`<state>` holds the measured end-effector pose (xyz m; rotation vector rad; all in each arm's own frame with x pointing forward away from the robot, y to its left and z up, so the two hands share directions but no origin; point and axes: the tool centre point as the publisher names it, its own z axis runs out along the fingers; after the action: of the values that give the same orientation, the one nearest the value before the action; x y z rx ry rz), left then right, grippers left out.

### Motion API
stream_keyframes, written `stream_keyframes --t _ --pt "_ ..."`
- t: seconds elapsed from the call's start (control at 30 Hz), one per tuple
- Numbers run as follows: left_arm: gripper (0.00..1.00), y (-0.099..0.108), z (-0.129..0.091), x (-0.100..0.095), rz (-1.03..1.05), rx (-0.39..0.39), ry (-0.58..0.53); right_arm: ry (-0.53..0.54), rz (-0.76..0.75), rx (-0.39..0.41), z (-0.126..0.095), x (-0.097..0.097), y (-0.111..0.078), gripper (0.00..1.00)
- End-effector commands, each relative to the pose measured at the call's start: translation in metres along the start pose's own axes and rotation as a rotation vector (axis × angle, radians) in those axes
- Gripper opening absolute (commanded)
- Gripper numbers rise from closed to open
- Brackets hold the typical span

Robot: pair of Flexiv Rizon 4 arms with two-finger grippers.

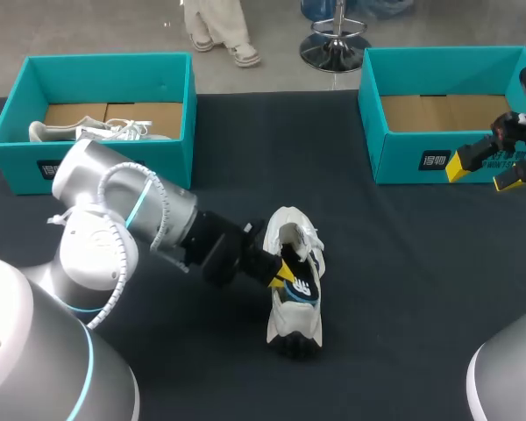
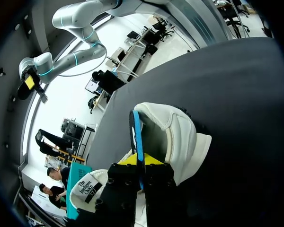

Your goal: Take the shoe out of the shoebox, open the shoe tongue, remove and reinsert the insole, then place the shoe into the shoebox

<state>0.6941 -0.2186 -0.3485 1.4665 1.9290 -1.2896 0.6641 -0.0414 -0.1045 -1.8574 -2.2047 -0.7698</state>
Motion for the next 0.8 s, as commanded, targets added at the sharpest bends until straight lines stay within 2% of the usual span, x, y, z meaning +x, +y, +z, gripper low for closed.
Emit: stream_keyframes --t 0.03,0.3,0.37,0.4,0.8 --pt "0.00 0.007 0.009 0.000 -0.004 -0.004 0.011 -0.002 0.002 0.008 0.001 0.000 0.004 1.00" --pt "0.00 0.000 0.009 0.000 -0.002 0.001 0.013 -0.002 0.002 0.008 0.001 0.000 0.004 1.00" --pt "0.20 -0.002 0.008 -0.001 -0.001 0.003 0.010 -0.002 0.002 0.008 0.001 0.000 0.004 1.00" --pt "0.23 -0.004 0.007 -0.002 0.001 0.004 0.007 -0.002 0.002 0.008 0.001 0.000 0.004 1.00" --pt "0.14 -0.019 0.002 -0.004 0.006 0.030 -0.014 -0.002 0.002 0.008 0.001 0.000 0.004 1.00"
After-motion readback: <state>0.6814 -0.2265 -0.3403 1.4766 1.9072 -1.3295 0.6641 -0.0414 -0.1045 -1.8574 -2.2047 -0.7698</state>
